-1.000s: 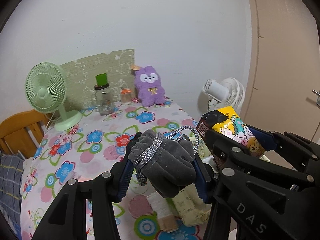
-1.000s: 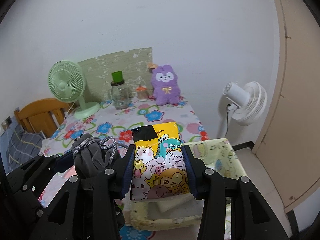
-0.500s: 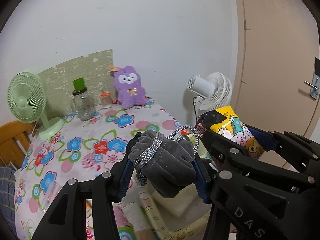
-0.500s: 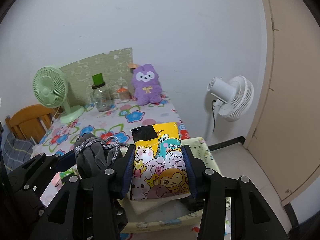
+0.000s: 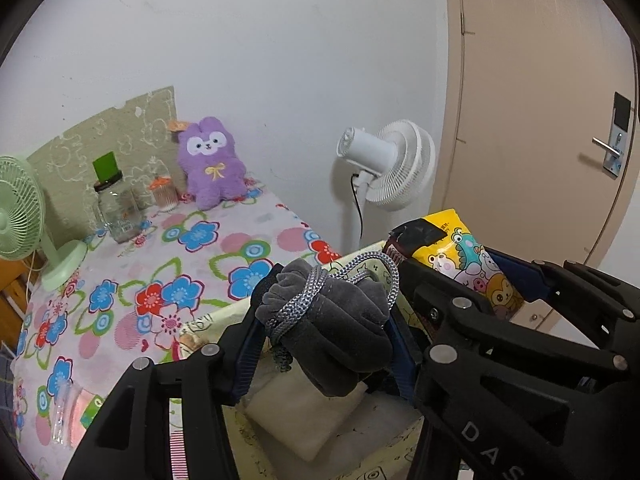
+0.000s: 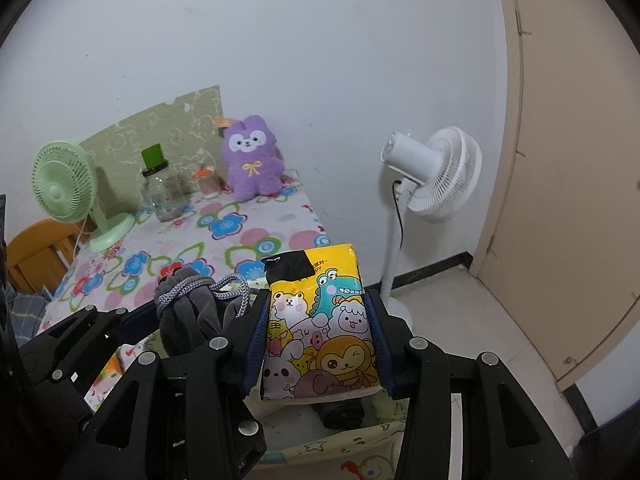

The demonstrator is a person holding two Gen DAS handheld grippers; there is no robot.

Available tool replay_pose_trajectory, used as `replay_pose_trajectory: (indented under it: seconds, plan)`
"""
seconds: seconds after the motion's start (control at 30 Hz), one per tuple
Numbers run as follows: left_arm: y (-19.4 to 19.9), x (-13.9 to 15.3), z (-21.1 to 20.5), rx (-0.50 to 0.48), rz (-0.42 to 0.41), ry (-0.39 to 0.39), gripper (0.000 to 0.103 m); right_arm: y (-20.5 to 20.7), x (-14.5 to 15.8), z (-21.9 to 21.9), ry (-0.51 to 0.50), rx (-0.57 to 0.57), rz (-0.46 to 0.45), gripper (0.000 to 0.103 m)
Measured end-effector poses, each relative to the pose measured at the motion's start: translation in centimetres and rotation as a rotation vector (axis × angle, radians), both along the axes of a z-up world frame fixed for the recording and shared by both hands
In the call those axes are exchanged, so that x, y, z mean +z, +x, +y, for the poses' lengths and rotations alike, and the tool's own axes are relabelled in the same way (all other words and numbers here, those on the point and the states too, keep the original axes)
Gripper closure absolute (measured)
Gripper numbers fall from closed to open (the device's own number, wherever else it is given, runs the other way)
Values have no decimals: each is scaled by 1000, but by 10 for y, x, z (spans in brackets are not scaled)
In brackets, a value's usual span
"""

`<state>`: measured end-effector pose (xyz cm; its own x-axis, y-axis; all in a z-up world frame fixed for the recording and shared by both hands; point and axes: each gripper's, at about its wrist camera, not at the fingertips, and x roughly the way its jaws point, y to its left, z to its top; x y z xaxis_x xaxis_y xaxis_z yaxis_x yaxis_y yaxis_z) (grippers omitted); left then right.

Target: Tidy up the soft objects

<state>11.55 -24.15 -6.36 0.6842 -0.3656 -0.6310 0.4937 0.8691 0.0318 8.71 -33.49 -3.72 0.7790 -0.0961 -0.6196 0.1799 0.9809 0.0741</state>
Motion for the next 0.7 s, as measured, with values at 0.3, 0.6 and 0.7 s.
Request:
replay_pose_trajectory:
  seconds: [0.3, 0.6, 0.7]
  plan:
    - [5, -9, 1, 15, 14, 49, 13, 11, -15, -3, 20, 10, 28, 53]
    - [7, -13, 17, 54, 18, 71, 3, 17, -20, 8, 31, 45, 39, 50]
    - [5, -13, 21, 54, 20, 68, 2, 17, -21, 13, 36, 56, 43, 45]
